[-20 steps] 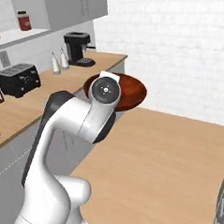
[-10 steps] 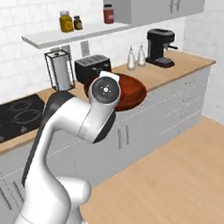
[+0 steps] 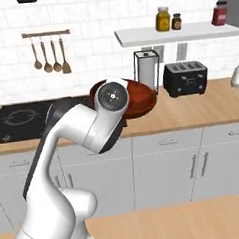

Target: Pick the bell pepper from the sink and place it in the bowl. Then pick the bowl and place it in the microwave. Then close the microwave door and press the start button.

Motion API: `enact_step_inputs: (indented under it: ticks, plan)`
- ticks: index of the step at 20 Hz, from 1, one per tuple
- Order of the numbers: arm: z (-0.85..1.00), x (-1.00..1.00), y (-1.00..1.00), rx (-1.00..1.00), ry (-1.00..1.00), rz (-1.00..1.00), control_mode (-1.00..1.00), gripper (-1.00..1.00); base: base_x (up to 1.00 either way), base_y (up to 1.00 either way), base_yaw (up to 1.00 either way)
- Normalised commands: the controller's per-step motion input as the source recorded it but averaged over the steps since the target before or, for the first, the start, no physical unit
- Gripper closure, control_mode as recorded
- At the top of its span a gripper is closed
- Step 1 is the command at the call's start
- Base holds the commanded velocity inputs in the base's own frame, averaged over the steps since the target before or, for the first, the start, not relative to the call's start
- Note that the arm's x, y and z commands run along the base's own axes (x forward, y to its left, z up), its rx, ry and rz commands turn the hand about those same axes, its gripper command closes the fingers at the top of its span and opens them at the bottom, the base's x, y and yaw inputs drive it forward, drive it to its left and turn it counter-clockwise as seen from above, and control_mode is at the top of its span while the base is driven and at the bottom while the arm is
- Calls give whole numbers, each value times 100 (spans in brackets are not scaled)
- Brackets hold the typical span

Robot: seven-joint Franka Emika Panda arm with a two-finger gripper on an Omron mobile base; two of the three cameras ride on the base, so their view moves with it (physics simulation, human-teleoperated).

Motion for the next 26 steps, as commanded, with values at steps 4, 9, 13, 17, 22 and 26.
enact_step_inputs:
  ticks: [4, 9, 13, 17, 22, 26]
  plan:
    - [0, 0, 0, 0, 0, 0, 100, 100, -22, 0, 77]
    - [0, 0, 0, 0, 0, 0, 100, 100, -19, 0, 78]
    - [0, 0, 0, 0, 0, 0, 100, 100, -17, 0, 79]
    - [0, 0, 0, 0, 0, 0, 100, 100, -14, 0, 82]
    - [0, 0, 0, 0, 0, 0, 100, 100, -13, 0, 82]
    - [0, 0, 0, 0, 0, 0, 100, 100, 18, 26, 57]
